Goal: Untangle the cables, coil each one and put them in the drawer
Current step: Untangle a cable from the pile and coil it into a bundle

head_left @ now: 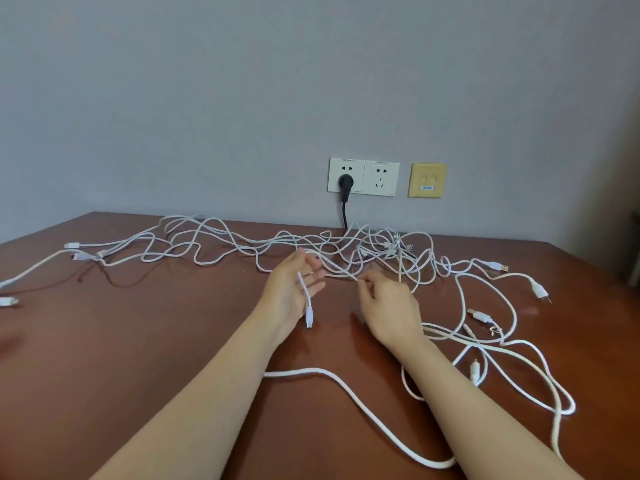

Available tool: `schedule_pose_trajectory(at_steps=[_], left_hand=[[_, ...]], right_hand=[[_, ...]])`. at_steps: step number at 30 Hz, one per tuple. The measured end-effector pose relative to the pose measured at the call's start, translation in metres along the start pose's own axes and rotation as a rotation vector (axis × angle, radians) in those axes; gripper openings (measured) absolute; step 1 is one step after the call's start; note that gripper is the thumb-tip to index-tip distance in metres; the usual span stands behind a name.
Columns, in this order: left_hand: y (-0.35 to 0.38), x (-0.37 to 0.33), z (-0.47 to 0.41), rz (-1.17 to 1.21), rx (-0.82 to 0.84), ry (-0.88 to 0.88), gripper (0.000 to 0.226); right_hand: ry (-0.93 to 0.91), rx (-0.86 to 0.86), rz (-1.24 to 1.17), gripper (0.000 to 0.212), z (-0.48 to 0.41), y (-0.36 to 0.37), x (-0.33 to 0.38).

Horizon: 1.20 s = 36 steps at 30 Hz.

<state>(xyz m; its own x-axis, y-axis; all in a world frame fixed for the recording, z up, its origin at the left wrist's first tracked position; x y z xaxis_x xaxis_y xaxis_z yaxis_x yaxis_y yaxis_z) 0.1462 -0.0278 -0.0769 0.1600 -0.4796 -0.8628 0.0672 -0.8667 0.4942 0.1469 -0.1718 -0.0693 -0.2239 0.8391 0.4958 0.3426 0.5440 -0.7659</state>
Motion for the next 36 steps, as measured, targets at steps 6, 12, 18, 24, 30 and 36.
schedule_pose_trajectory(at_steps=[6,12,18,24,30,36], left_hand=[[-0.010,0.005,-0.004,0.273,0.027,-0.099,0.030],[-0.002,0.007,-0.001,0.191,0.080,-0.097,0.024],[-0.001,0.006,0.000,0.171,0.150,-0.103,0.024],[-0.004,0.001,-0.001,0.147,0.180,-0.088,0.023],[0.008,0.009,0.007,-0.056,0.284,-0.104,0.027],[0.010,0.008,0.006,-0.104,0.237,-0.052,0.026]], right_hand=[[-0.134,0.174,0.006,0.018,0.005,0.009,0.014],[-0.315,0.271,-0.017,0.014,0.020,0.013,0.038],[-0.314,0.230,0.027,0.019,0.023,0.009,0.041],[-0.231,0.127,0.016,0.016,0.017,0.007,0.036],[-0.130,0.185,-0.167,0.023,0.015,0.014,0.030],[-0.027,0.218,-0.163,0.022,0.012,0.014,0.027]])
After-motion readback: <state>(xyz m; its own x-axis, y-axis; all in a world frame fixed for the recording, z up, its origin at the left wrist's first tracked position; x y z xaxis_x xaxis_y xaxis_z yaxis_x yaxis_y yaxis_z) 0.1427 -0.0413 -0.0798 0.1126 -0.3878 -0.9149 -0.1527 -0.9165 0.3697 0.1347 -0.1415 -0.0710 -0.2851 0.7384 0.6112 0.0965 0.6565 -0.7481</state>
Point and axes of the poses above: each hand's wrist, its own z-axis away from the middle knuckle, its own y-axis out of the palm, x = y × z, the point moved 6 cm from there along -z, towards the middle knuckle, and after that the axes turned 5 degrees about y, right-handed, at the moved point
